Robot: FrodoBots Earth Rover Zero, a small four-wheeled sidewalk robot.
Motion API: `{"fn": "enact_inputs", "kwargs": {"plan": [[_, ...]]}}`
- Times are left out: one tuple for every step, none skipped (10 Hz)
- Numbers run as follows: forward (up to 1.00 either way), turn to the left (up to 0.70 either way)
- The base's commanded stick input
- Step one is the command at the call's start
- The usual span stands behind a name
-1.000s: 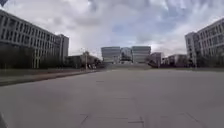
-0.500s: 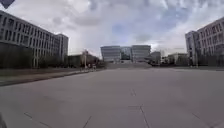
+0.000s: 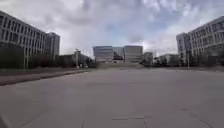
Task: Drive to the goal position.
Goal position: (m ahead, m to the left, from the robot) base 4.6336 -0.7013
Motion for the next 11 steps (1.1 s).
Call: {"fn": "enact_inputs", "kwargs": {"plan": [[0.70, 0.00], [0.70, 0.00], [0.70, 0.00], [0.70, 0.00], [0.70, 0.00], [0.70, 0.00], [0.70, 0.00], [0.70, 0.00], [0.70, 0.00], [0.70, 0.00], [0.70, 0.00]]}}
